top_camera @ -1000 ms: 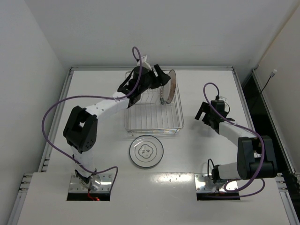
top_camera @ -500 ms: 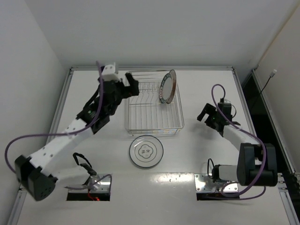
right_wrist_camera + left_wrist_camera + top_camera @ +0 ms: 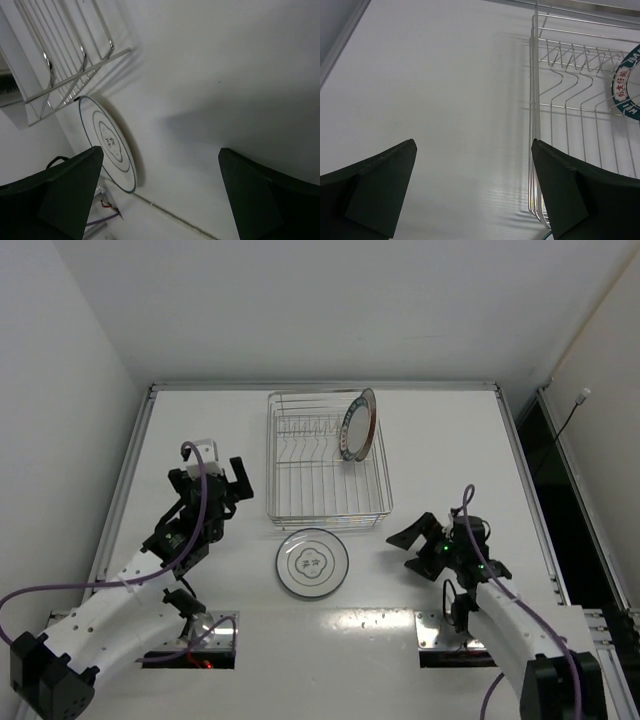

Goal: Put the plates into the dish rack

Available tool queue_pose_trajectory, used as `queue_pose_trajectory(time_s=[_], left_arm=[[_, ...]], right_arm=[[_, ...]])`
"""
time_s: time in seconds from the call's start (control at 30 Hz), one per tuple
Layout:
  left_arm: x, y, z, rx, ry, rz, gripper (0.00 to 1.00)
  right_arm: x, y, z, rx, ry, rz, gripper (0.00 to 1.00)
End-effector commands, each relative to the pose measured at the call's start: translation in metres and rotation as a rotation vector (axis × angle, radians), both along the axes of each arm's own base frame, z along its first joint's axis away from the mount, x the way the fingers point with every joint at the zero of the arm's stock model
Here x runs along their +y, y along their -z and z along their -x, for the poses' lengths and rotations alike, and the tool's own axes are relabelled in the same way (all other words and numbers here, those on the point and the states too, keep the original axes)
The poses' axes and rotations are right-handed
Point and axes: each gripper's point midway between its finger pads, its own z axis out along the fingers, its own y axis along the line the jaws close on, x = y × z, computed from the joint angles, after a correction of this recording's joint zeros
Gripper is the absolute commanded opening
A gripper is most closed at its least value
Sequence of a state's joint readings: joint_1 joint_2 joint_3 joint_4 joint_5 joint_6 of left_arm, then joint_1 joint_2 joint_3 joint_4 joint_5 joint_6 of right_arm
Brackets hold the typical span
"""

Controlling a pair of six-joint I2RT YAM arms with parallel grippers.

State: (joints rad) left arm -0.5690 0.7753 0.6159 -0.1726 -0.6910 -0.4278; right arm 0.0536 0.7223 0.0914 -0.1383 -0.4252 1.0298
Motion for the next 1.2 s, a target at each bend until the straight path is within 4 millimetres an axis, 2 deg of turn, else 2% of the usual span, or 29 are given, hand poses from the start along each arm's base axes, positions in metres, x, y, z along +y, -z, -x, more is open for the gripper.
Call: queue_pose_trajectory(time_s=[0.0, 0.03, 0.1, 0.13, 0.17, 0.2, 0.23, 0.27, 0.3, 0.33, 0.43, 0.57, 0.67, 0.8, 0.87, 0.9, 0.93, 0.97, 1.03, 1.07, 1.1, 1.17], left_arm=[[0.01, -0.028, -0.005, -0.084, -0.062, 0.031, 1.0], [0.011, -0.032, -0.006, -0.095, -0.073, 0.044, 1.0], [0.012, -0.027, -0.006, -0.081, -0.084, 0.043, 1.0], [0.011, -0.025, -0.007, -0.075, -0.086, 0.046, 1.0], [0.011, -0.025, -0.007, -0.075, -0.087, 0.047, 1.0], [0.008, -0.022, -0.008, -0.065, -0.073, 0.045, 1.0], [0.008, -0.024, -0.008, -0.062, -0.076, 0.052, 1.0], [0.008, -0.019, -0.008, -0.045, -0.076, 0.041, 1.0], [0.007, -0.023, -0.008, -0.054, -0.078, 0.054, 1.0], [0.008, -0.02, -0.007, -0.039, -0.078, 0.044, 1.0], [0.012, -0.021, -0.005, -0.045, -0.099, 0.048, 1.0], [0.016, -0.023, 0.0, -0.054, -0.108, 0.05, 1.0], [0.017, -0.023, 0.0, -0.052, -0.105, 0.04, 1.0], [0.015, -0.016, -0.003, -0.031, -0.105, 0.025, 1.0], [0.015, -0.016, -0.003, -0.021, -0.105, 0.018, 1.0], [0.014, -0.012, -0.005, -0.009, -0.105, 0.01, 1.0], [0.014, -0.016, -0.005, -0.017, -0.105, 0.016, 1.0], [0.014, -0.012, -0.005, -0.002, -0.105, 0.005, 1.0], [0.012, -0.012, -0.005, 0.0, -0.097, 0.008, 1.0], [0.012, -0.012, -0.005, 0.0, -0.097, 0.008, 1.0], [0.012, -0.012, -0.005, 0.0, -0.097, 0.008, 1.0], [0.008, -0.011, -0.008, 0.003, -0.08, 0.014, 1.0]], right_arm=[[0.021, -0.005, 0.003, 0.071, 0.058, -0.104, 1.0], [0.037, -0.008, 0.011, 0.096, 0.029, -0.13, 1.0], [0.054, -0.003, 0.015, 0.126, 0.031, -0.127, 1.0], [0.076, 0.007, 0.031, 0.176, -0.013, -0.129, 1.0], [0.089, 0.004, 0.034, 0.171, -0.046, -0.126, 1.0], [0.108, -0.011, 0.028, 0.147, -0.078, -0.132, 1.0], [0.121, -0.006, 0.04, 0.177, -0.117, -0.083, 1.0], [0.129, -0.004, 0.043, 0.192, -0.14, -0.051, 1.0], [0.14, 0.002, 0.042, 0.227, -0.141, -0.023, 1.0], [0.148, 0.006, 0.05, 0.254, -0.154, -0.017, 1.0], [0.156, 0.019, 0.052, 0.274, -0.132, -0.046, 1.0], [0.149, 0.027, 0.048, 0.288, -0.05, -0.065, 1.0], [0.144, 0.031, 0.045, 0.285, 0.031, -0.093, 0.91], [0.139, 0.04, 0.044, 0.272, 0.083, -0.08, 0.59], [0.14, 0.04, 0.041, 0.266, 0.09, -0.074, 0.48], [0.14, 0.04, 0.041, 0.266, 0.091, -0.074, 0.39], [0.136, 0.043, 0.041, 0.263, 0.099, -0.063, 0.12], [0.138, 0.041, 0.04, 0.257, 0.097, -0.075, 0.0], [0.134, 0.039, 0.04, 0.243, 0.095, -0.068, 0.0], [0.14, 0.03, 0.037, 0.222, 0.083, -0.089, 0.0], [0.135, 0.033, 0.042, 0.219, 0.065, -0.034, 0.0], [0.137, 0.024, 0.046, 0.226, 0.046, 0.009, 0.0]])
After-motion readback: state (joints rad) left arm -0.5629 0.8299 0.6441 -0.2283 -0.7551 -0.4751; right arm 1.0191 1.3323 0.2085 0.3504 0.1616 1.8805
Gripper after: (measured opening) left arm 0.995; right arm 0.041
